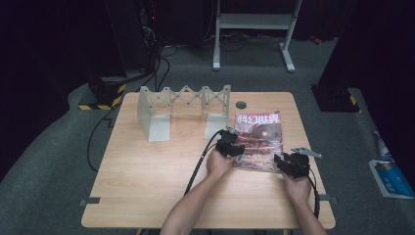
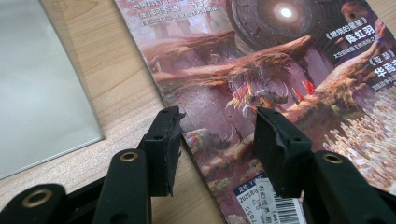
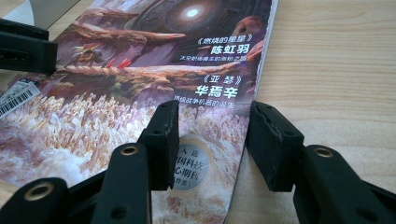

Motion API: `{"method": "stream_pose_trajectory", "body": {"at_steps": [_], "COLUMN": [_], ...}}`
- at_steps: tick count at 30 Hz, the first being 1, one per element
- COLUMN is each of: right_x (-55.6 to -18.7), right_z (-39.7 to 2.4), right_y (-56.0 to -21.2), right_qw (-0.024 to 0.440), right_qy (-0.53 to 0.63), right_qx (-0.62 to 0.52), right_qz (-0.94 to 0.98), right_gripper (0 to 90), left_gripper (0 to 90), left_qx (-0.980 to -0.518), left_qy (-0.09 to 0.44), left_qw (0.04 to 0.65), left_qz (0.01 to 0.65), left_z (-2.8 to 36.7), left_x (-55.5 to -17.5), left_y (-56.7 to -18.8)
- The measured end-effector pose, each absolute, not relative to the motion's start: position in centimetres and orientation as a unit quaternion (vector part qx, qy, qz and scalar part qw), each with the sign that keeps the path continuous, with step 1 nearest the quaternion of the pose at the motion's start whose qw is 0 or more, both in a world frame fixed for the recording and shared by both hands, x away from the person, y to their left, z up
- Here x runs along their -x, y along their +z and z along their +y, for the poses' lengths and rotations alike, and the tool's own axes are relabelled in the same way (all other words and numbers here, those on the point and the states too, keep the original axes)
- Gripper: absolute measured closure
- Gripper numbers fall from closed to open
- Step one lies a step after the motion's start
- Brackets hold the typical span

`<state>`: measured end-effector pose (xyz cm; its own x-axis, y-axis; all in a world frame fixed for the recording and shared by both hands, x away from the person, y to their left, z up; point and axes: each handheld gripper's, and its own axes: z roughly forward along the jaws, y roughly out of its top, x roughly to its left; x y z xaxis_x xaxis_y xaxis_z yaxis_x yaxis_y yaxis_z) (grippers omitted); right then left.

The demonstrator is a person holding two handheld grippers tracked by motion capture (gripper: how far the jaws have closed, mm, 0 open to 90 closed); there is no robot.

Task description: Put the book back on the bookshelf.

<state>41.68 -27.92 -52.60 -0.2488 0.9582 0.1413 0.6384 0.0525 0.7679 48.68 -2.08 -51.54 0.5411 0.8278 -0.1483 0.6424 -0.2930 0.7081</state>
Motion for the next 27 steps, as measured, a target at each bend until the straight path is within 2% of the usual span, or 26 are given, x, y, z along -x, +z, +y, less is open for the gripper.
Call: {"method": "stream_pose_trajectory", "body": {"at_steps": [27], "right_x": [-39.7], "right_z": [-27.5], "right_y": [-51.8], "right_qw": [0.178], "right_qy": [0.353], "right_qx": [-0.562], "right_qz": [0.726], "right_gripper": [54.7], "left_gripper": [52.6], "left_qx": [-0.810], "left_qy": [0.121], "left_qw": [0.366], "left_qz": [0.443], "left_z": [-1.4], "left_x": [-47.5], "left_y": [-51.3]}}
